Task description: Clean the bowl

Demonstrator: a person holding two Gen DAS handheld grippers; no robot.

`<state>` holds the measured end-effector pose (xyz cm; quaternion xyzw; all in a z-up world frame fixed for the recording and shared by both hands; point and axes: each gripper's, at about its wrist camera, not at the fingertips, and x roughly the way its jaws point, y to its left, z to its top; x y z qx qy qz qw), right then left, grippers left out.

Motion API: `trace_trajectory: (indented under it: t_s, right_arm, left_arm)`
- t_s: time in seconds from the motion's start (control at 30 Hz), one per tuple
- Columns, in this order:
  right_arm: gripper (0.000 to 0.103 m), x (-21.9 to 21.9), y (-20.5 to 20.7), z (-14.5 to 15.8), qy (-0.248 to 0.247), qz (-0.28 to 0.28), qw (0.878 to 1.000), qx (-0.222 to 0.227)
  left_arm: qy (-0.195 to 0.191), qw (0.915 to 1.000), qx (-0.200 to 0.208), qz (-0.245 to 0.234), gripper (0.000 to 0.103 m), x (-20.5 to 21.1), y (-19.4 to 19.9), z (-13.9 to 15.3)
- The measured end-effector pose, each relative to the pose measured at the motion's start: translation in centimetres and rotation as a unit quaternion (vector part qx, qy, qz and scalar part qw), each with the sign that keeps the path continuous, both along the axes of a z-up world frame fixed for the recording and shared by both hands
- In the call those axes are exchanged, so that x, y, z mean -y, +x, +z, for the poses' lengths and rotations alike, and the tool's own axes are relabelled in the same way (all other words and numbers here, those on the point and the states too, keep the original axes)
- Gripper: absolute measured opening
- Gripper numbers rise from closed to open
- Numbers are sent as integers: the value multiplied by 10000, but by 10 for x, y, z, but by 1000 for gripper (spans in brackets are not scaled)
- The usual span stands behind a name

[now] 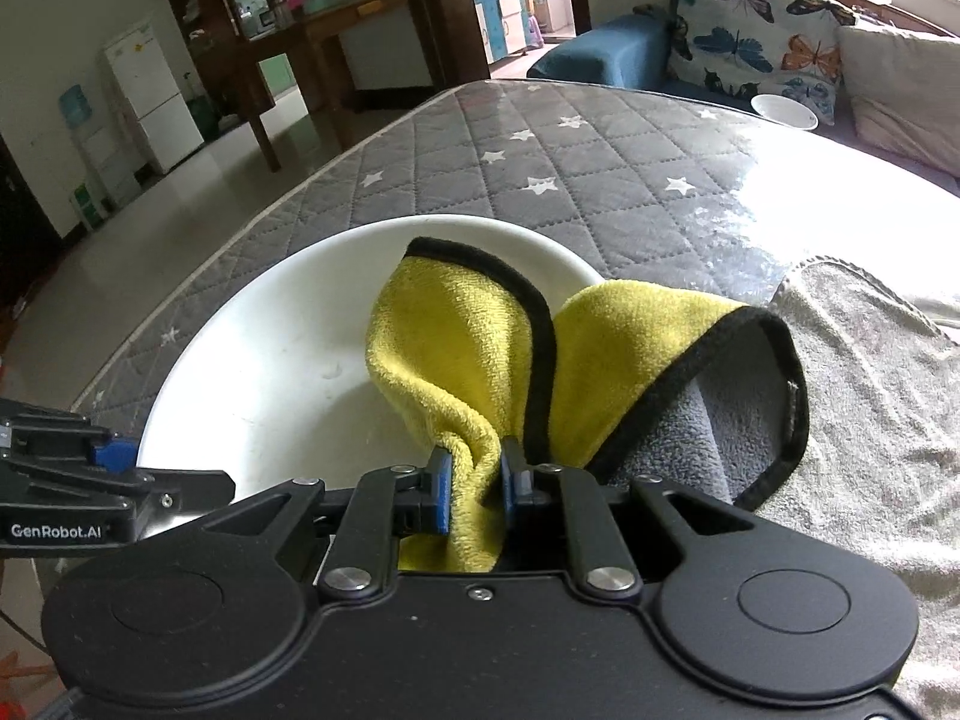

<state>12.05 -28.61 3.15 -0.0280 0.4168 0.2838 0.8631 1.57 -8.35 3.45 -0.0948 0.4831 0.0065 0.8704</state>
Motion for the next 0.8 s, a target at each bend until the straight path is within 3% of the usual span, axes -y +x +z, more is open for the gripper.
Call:
trace_trajectory:
  t_s: [0.17,0.43,0.8]
  right_arm:
    - [16,0,0,-1,8,-11,10000,16]
    - [16,-1,-3,-1,25,-18,10000,52]
    - [16,-5,-21,1,-16,162,9999,-45]
  left_arm:
    - [-267,9985,-103,471,36,6,-7,0]
    - [-282,9954,-23,911,32,18,-15,2]
    - [-242,9981,64,569,31,14,-13,2]
